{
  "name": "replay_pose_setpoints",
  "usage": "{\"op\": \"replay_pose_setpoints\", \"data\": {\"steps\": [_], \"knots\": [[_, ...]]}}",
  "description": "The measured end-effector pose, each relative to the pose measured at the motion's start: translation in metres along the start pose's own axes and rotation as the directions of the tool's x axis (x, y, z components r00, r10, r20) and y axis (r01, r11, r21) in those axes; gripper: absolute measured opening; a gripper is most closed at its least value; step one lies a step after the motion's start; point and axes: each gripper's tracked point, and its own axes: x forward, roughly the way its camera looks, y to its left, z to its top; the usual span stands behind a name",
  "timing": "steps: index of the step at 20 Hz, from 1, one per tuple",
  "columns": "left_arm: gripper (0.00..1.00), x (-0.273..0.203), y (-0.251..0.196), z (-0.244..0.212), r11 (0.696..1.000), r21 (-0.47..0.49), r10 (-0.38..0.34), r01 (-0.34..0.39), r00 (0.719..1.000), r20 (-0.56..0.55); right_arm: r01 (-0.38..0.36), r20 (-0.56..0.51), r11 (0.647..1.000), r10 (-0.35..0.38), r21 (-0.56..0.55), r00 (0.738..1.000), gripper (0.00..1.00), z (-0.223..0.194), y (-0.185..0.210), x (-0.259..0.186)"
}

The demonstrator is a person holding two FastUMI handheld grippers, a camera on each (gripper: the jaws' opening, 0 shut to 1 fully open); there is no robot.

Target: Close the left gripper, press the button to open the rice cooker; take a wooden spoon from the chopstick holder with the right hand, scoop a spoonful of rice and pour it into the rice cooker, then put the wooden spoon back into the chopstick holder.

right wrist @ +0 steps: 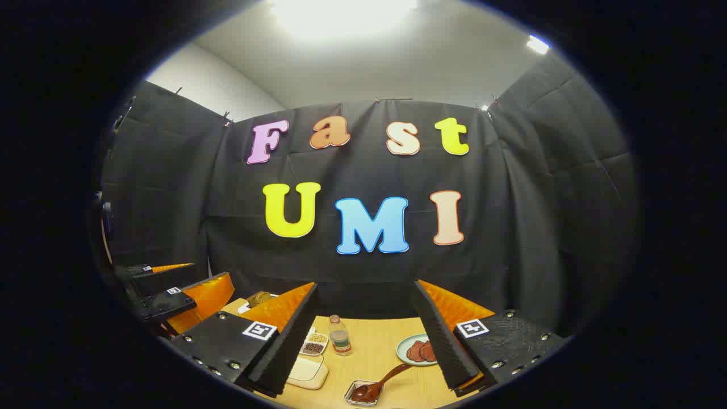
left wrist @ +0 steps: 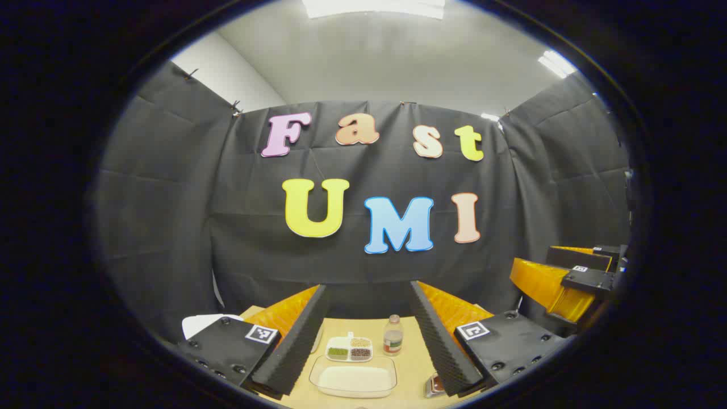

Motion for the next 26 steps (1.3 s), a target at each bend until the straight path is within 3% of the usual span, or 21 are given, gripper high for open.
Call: {"op": "replay_pose_setpoints", "data": {"steps": [3,4,14,15,17,18,20,21,22,23,26], "knots": [[0.94,0.003,0.008,0.007,1.000,-0.001,-0.011,0.011,1.000,0.021,0.020,0.013,1.000,-0.020,-0.003,1.000,0.99,0.001,0.007,0.004],[0.99,0.004,0.010,0.007,1.000,-0.004,-0.015,0.015,1.000,0.018,0.022,0.015,1.000,-0.022,-0.004,1.000,0.99,0.001,0.010,0.005],[0.94,0.005,0.033,-0.001,1.000,-0.013,-0.002,0.002,1.000,0.002,0.040,0.006,0.999,-0.039,-0.015,0.999,0.99,-0.003,0.032,0.005],[0.99,0.003,0.036,-0.001,1.000,-0.014,-0.001,0.001,1.000,0.003,0.038,0.005,0.999,-0.038,-0.016,0.999,0.99,-0.004,0.033,0.005],[0.94,0.005,0.043,-0.002,1.000,-0.017,0.007,-0.007,1.000,0.004,0.042,0.001,0.999,-0.042,-0.014,0.999,0.99,-0.006,0.032,0.005],[0.99,0.005,0.047,-0.006,1.000,-0.013,0.011,-0.011,1.000,-0.002,0.042,-0.003,0.999,-0.042,-0.009,0.999,0.96,-0.007,0.032,0.006],[0.99,0.005,0.054,-0.011,1.000,-0.007,0.012,-0.012,1.000,-0.010,0.042,-0.014,0.999,-0.042,-0.001,0.999,0.99,-0.010,0.033,0.007],[0.94,0.007,0.061,-0.013,1.000,-0.011,0.019,-0.019,1.000,-0.011,0.042,-0.017,0.999,-0.042,-0.002,0.999,0.99,-0.012,0.033,0.007],[0.99,0.008,0.067,-0.016,1.000,-0.019,0.019,-0.020,1.000,-0.016,0.038,-0.018,0.999,-0.038,-0.005,0.999,0.96,-0.012,0.034,0.007],[1.00,0.009,0.071,-0.021,0.999,-0.034,0.014,-0.015,1.000,-0.022,0.038,-0.020,0.999,-0.038,-0.009,0.999,0.99,-0.014,0.035,0.007],[0.94,0.013,0.099,-0.036,0.998,-0.052,0.045,-0.048,0.998,-0.053,0.025,-0.027,1.000,-0.026,-0.010,0.999,0.99,-0.017,0.039,0.008]]}}
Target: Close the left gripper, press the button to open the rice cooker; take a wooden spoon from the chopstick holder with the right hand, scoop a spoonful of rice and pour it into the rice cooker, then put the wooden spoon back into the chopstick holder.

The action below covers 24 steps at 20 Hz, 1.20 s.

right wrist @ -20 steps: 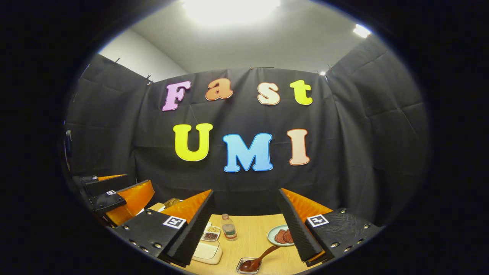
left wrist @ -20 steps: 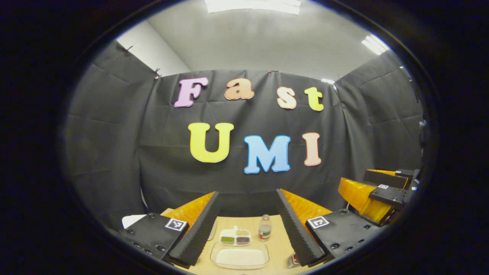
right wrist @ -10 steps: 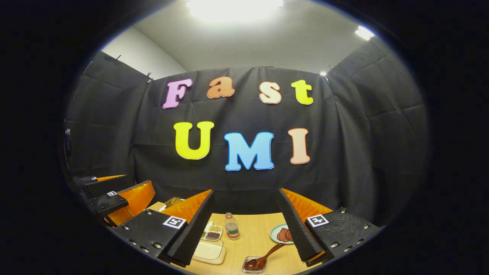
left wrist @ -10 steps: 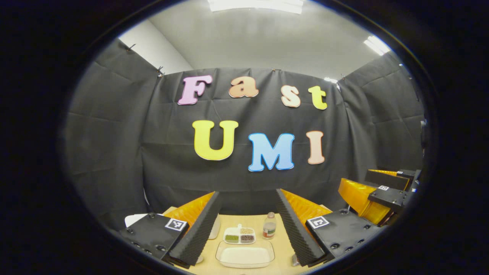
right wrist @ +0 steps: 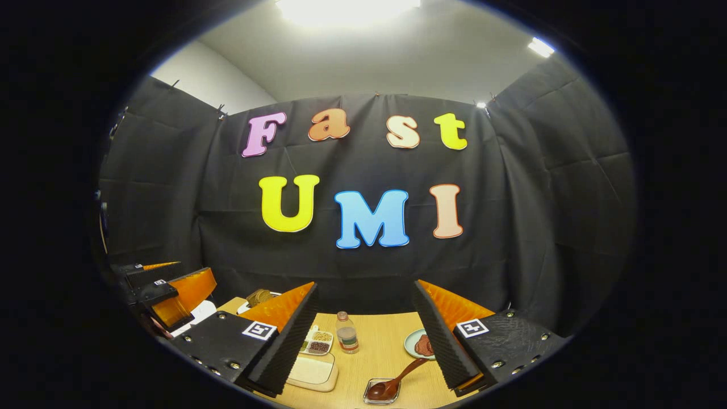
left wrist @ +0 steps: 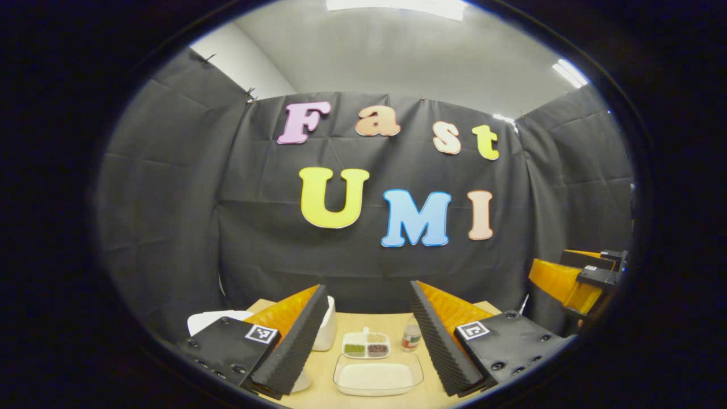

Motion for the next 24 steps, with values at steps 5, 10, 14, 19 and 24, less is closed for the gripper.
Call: {"op": "replay_pose_setpoints", "data": {"steps": [5,10,14,19,24], "knots": [[0.55,0.006,0.061,-0.038,0.996,-0.029,0.082,-0.086,0.990,-0.113,-0.021,-0.014,1.000,0.021,-0.010,1.000,0.99,-0.006,0.006,0.005],[0.09,0.007,0.125,-0.097,0.984,-0.106,0.106,-0.143,0.949,-0.296,-0.042,-0.049,0.999,0.041,-0.022,0.998,0.99,-0.019,0.011,0.010],[0.08,0.002,0.186,-0.142,0.958,-0.166,0.148,-0.233,0.899,-0.412,-0.043,-0.079,0.999,0.041,-0.023,0.996,0.99,-0.030,0.010,0.015],[0.08,-0.003,0.222,-0.186,0.945,-0.182,0.150,-0.272,0.855,-0.497,-0.044,-0.117,0.999,0.040,-0.029,0.992,0.99,-0.045,0.010,0.023],[0.08,0.018,0.239,-0.222,0.931,-0.196,0.144,-0.309,0.802,-0.581,-0.048,-0.132,0.998,0.042,-0.040,0.990,0.99,-0.048,0.011,0.029]]}}
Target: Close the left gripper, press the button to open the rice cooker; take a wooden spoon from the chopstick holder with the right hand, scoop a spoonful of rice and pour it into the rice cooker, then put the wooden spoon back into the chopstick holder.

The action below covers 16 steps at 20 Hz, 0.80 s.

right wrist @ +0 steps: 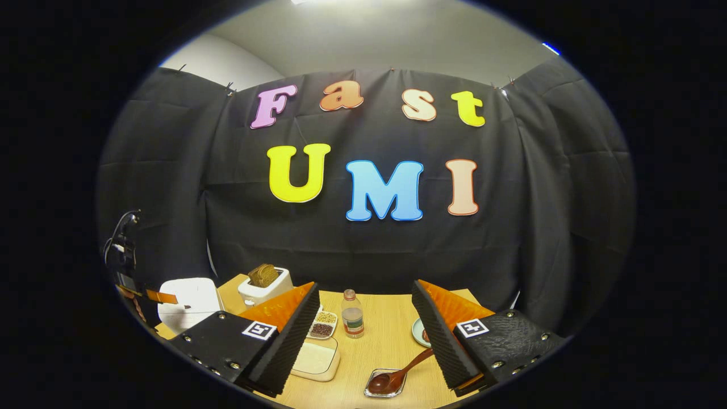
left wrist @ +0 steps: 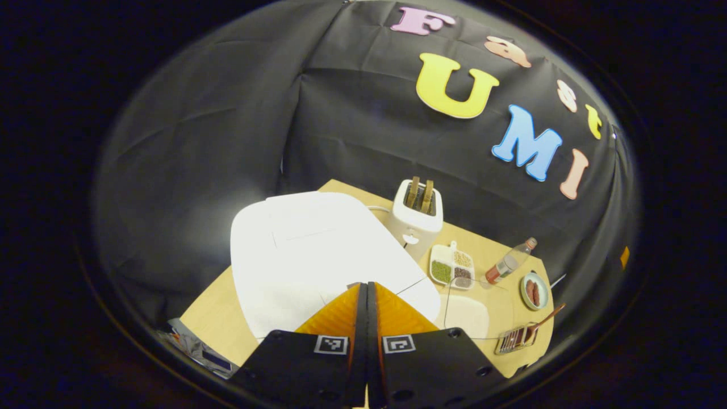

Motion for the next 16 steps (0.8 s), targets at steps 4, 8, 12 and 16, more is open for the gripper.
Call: {"op": "replay_pose_setpoints", "data": {"steps": [4,8,12,16], "knots": [[0.07,0.021,0.005,-0.001,0.999,0.025,0.031,-0.030,0.999,-0.016,0.017,-0.006,1.000,-0.017,-0.008,1.000,0.99,-0.001,-0.006,0.004],[0.11,0.035,0.015,-0.010,0.994,0.067,0.083,-0.080,0.996,-0.043,0.023,-0.012,1.000,-0.023,0.011,1.000,0.99,-0.003,-0.010,0.007],[0.09,0.022,0.011,0.014,0.992,0.088,0.093,-0.095,0.995,0.023,0.023,-0.008,1.000,-0.023,0.008,1.000,0.99,-0.002,-0.009,0.008],[0.09,0.002,0.009,0.064,0.983,0.120,0.121,-0.139,0.981,0.150,0.009,-0.008,1.000,-0.009,0.009,1.000,0.99,-0.003,-0.003,0.008]]}}
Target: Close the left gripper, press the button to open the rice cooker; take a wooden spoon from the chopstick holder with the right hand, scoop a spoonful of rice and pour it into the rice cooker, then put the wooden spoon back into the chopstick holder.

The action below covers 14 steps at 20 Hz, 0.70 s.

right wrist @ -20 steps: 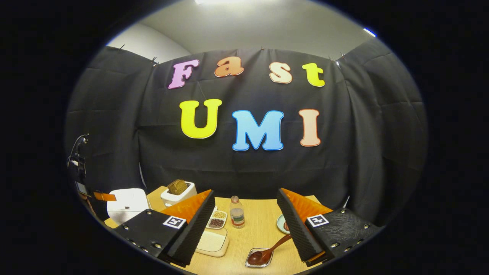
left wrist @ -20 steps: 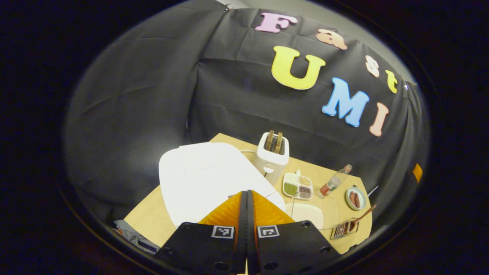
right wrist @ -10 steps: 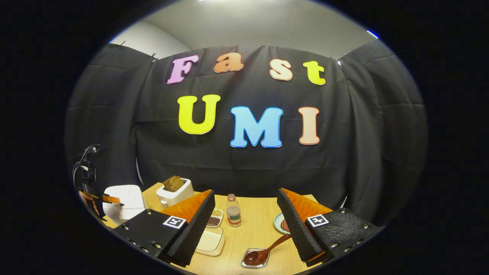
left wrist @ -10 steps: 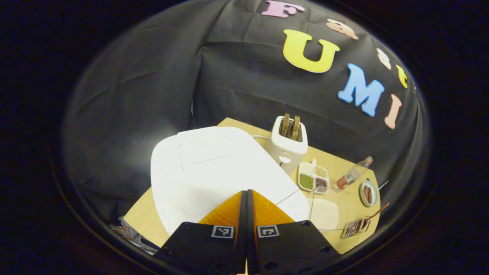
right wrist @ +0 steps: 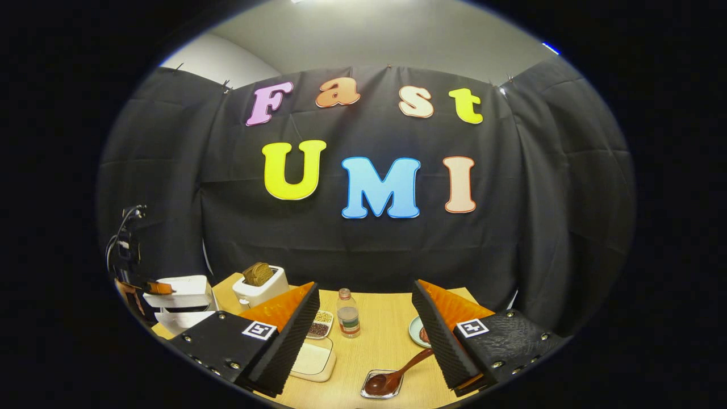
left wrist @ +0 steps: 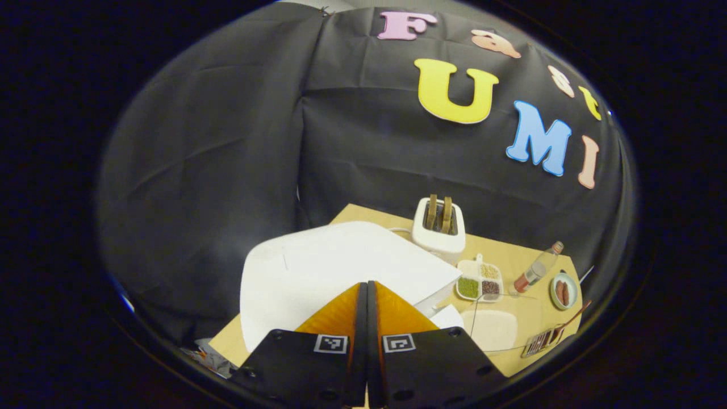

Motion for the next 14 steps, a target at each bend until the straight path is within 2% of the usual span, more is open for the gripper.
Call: {"op": "replay_pose_setpoints", "data": {"steps": [4,6,8,12,14], "knots": [[0.10,-0.022,0.010,0.057,0.997,0.047,0.053,-0.062,0.985,0.161,-0.009,0.007,1.000,0.009,0.000,1.000,0.99,0.001,0.001,-0.001],[0.11,-0.039,0.005,0.079,0.997,0.051,0.043,-0.056,0.973,0.225,-0.006,0.010,1.000,0.006,-0.001,1.000,0.99,0.001,-0.001,-0.003],[0.20,-0.058,-0.007,0.095,0.999,0.038,0.021,-0.033,0.962,0.271,-0.003,0.012,1.000,0.003,0.001,1.000,0.99,0.001,-0.003,-0.004],[0.99,-0.093,-0.030,0.122,0.997,0.070,-0.001,-0.030,0.912,0.409,0.007,0.014,1.000,-0.007,0.003,1.000,0.99,0.001,-0.010,-0.007],[0.96,-0.110,-0.053,0.125,0.996,0.087,-0.040,0.002,0.899,0.435,0.016,0.017,1.000,-0.016,0.002,1.000,1.00,0.001,-0.015,-0.008]]}}
